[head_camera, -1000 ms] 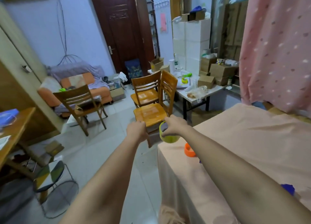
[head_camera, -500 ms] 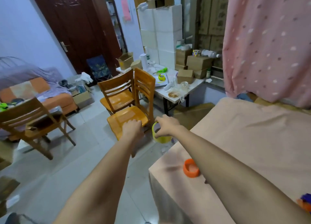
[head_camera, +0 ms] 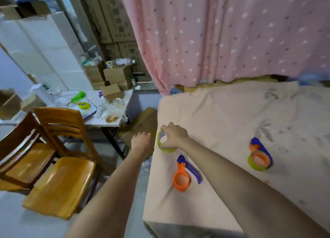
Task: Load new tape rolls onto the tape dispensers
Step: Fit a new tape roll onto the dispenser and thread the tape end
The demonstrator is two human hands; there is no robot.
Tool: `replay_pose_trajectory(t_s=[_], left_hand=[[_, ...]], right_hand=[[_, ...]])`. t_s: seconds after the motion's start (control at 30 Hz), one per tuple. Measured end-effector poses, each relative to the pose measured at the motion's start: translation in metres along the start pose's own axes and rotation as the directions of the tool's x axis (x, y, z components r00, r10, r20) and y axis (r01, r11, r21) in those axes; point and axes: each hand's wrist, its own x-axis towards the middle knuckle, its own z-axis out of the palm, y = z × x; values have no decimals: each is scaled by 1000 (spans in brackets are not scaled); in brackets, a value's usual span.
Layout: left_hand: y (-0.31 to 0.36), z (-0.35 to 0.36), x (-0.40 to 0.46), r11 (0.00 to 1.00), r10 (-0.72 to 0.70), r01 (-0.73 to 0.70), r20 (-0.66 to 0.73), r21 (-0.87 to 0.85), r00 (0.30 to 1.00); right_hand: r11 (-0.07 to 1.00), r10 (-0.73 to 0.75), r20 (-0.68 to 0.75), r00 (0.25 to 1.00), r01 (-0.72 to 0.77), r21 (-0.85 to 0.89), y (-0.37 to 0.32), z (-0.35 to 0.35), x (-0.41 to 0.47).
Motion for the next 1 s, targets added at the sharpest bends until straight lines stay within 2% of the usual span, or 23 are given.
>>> replay_pose_trajectory(t_s=[0.13,0.27,0.5,0.67,1.0], left_hand=[[25,8,2,997,77,-76,-36,19,996],[35,29,-12,995,93,-93,10,21,996],[38,65,-30,995,98,-98,54,-13,994],[33,101,-35,990,127,-121,90,-69,988],[26,151,-49,982,183,-168,226,-83,957]], right_hand=[[994,112,-13,994,-112,17,35,2,-16],[986,165,21,986,-165,29,52,18,-38],[988,148,88,985,-151,27,40,64,-56],[986,154,81,985,-158,49,30,105,-63],[972,228,122,966,-233,30,35,150,-52]])
